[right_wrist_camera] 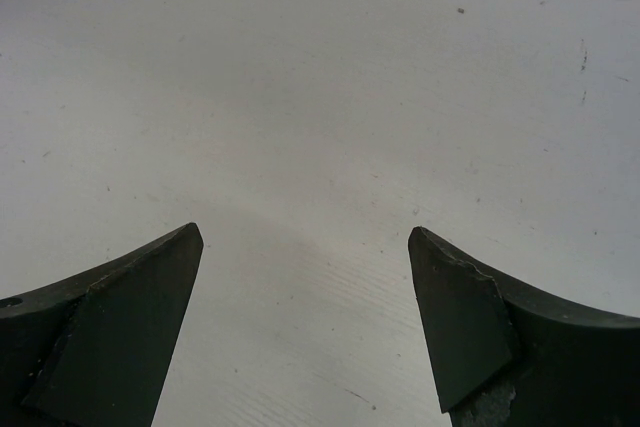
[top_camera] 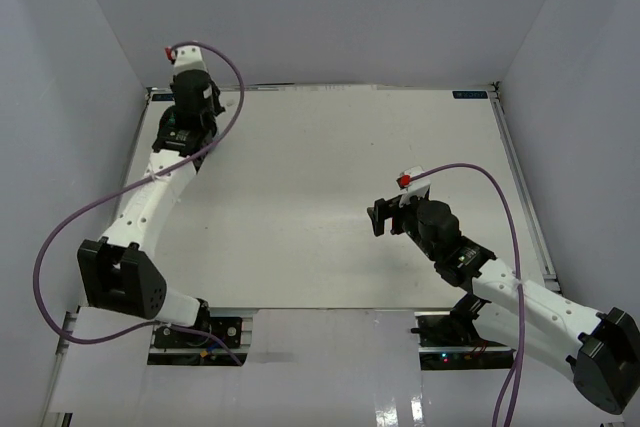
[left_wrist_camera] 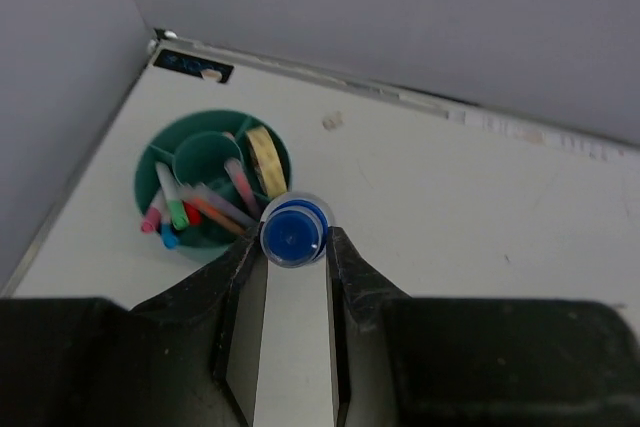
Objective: Sort the stationery into containers
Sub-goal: Place the pen in the storage box, then reset both arms
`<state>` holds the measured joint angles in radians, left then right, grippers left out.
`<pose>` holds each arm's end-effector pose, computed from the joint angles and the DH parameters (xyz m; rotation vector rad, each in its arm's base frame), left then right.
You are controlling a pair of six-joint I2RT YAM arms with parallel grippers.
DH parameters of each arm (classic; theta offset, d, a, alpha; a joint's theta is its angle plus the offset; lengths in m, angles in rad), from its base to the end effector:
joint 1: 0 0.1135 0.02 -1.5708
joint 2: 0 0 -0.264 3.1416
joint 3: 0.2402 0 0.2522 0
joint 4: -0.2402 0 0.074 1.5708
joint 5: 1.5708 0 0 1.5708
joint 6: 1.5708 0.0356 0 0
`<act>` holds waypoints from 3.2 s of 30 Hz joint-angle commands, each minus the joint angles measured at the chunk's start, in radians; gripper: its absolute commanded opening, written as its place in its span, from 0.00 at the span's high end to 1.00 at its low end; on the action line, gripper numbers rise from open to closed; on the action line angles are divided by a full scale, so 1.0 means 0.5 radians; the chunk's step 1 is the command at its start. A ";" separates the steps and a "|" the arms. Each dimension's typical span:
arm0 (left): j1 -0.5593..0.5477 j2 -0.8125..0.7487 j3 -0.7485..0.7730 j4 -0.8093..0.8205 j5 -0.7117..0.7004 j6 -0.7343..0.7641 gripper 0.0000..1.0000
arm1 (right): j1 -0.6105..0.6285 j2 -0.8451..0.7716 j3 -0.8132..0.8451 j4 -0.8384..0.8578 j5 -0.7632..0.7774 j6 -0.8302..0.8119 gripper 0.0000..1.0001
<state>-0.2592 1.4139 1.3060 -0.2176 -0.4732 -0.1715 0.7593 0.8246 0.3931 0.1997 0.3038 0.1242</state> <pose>0.3221 -0.0686 0.3737 -0.2369 1.8470 0.1507 0.1477 0.1255 0.2346 -0.3535 1.7712 0.3585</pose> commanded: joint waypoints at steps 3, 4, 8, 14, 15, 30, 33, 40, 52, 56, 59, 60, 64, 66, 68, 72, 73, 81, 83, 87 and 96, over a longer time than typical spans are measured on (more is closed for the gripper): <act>0.291 0.221 0.406 -0.016 0.198 0.134 0.86 | -0.012 -0.011 -0.016 0.049 -0.034 0.003 0.10; 0.328 0.267 0.510 -0.019 0.213 0.137 0.87 | -0.012 -0.008 -0.013 0.049 -0.037 0.003 0.10; 0.493 0.491 0.713 -0.083 0.265 0.150 0.87 | -0.015 0.023 -0.013 0.046 -0.043 -0.006 0.10; 0.623 0.651 0.744 -0.120 0.357 0.113 0.88 | -0.021 0.069 -0.001 0.049 -0.034 -0.009 0.10; 0.626 0.663 0.738 -0.129 0.373 0.098 0.89 | -0.021 0.075 0.002 0.052 -0.037 -0.009 0.10; 0.666 0.743 0.646 -0.129 0.452 0.039 0.89 | -0.025 0.090 0.005 0.049 -0.074 -0.009 0.10; 0.666 0.762 0.619 -0.132 0.474 0.024 0.89 | -0.025 0.100 0.005 0.052 -0.074 -0.009 0.10; 0.666 0.832 0.600 -0.126 0.456 0.005 0.85 | -0.028 0.090 0.002 0.052 -0.068 -0.006 0.10; 0.666 0.970 0.625 -0.040 0.425 -0.007 0.52 | -0.028 0.081 -0.004 0.049 -0.068 -0.006 0.10; 0.666 0.937 0.609 -0.034 0.422 -0.013 0.39 | -0.028 0.066 -0.007 0.049 -0.065 -0.009 0.10; 0.666 0.860 0.585 -0.043 0.413 -0.010 0.28 | -0.028 0.038 0.002 0.036 -0.068 -0.006 0.10; 0.666 0.826 0.576 -0.046 0.416 -0.010 0.26 | -0.028 0.014 0.011 0.021 -0.065 -0.009 0.10; 0.666 0.584 0.524 -0.092 0.480 -0.034 0.18 | -0.028 -0.063 0.070 -0.061 -0.034 -0.009 0.10; 0.666 0.377 0.487 -0.138 0.538 -0.044 0.12 | -0.028 -0.127 0.103 -0.120 0.003 0.003 0.10; 0.666 0.207 0.392 -0.181 0.587 -0.041 0.08 | -0.028 -0.173 0.152 -0.212 0.067 0.022 0.10; 0.666 -0.308 0.105 -0.276 0.728 -0.050 0.02 | -0.028 -0.351 0.257 -0.396 0.156 0.080 0.10; 0.666 -0.537 0.030 -0.292 0.777 -0.053 0.02 | -0.025 -0.379 0.284 -0.466 0.171 0.092 0.10; 0.592 -1.621 -0.596 -0.515 0.934 -0.068 0.02 | -0.025 -0.694 0.551 -0.942 0.261 0.049 0.10; 0.552 -1.802 -0.706 -0.592 0.943 -0.083 0.02 | -0.025 -0.768 0.558 -0.994 0.309 0.031 0.10; 0.414 -2.045 -0.891 -0.785 1.014 -0.136 0.02 | -0.028 -1.013 0.490 -1.047 0.377 -0.009 0.10; 0.313 -2.251 -1.056 -0.786 0.793 -0.093 0.02 | -0.028 -1.235 0.417 -1.108 0.527 -0.034 0.10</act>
<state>-0.0963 0.2958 0.8093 -0.6022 -0.0315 -0.2226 0.7509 0.2173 0.6189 -0.3458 0.5159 0.1196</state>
